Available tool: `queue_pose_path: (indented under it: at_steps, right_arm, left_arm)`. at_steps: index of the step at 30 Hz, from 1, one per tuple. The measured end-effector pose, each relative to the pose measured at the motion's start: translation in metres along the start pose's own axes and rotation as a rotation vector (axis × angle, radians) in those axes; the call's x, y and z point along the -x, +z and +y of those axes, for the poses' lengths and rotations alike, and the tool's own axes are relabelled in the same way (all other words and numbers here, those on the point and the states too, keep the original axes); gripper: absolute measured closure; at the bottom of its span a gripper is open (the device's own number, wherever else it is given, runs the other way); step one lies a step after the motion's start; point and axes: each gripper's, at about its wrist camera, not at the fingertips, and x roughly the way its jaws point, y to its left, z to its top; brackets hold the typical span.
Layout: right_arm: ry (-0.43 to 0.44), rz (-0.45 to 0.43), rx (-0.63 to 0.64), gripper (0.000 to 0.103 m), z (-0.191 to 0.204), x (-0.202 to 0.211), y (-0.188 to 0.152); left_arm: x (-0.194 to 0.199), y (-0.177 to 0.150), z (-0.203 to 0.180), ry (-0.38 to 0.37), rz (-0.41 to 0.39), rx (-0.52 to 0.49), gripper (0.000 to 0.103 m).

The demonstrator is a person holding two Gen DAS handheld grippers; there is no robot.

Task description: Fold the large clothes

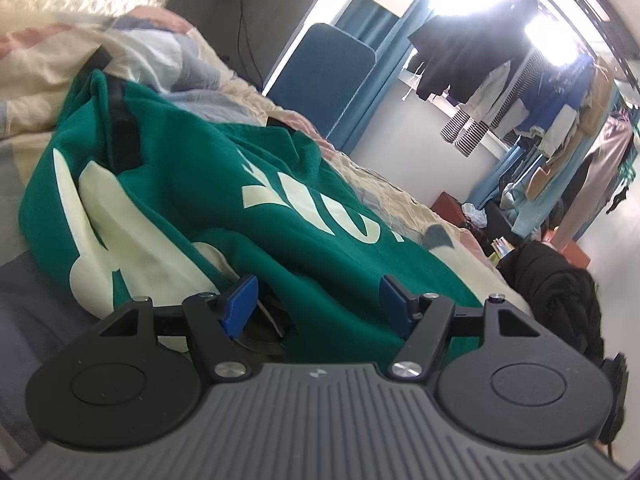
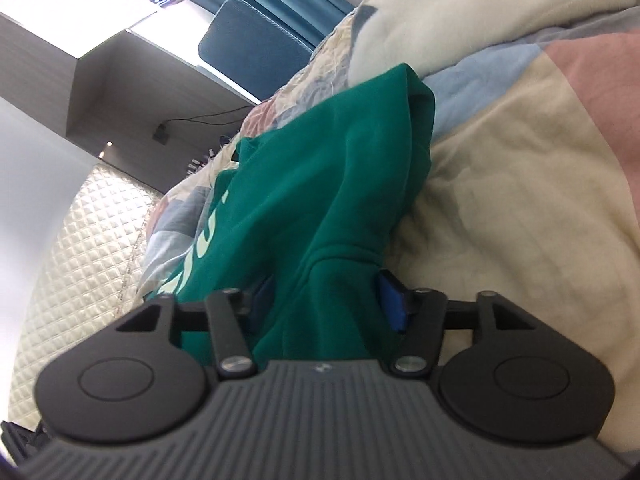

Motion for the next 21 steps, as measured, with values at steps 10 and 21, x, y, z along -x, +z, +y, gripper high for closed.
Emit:
queue_pose_path:
  at_steps: [10, 21]
  right_arm:
    - [0.028, -0.126, 0.109, 0.092, 0.023, 0.03, 0.012]
    - [-0.077, -0.1, 0.007, 0.089, 0.001, 0.022, 0.024]
  left_arm:
    - [-0.017, -0.013, 0.002, -0.075, 0.063, 0.029, 0.031]
    - [-0.047, -0.024, 0.037, -0.207, 0.173, 0.29, 0.031]
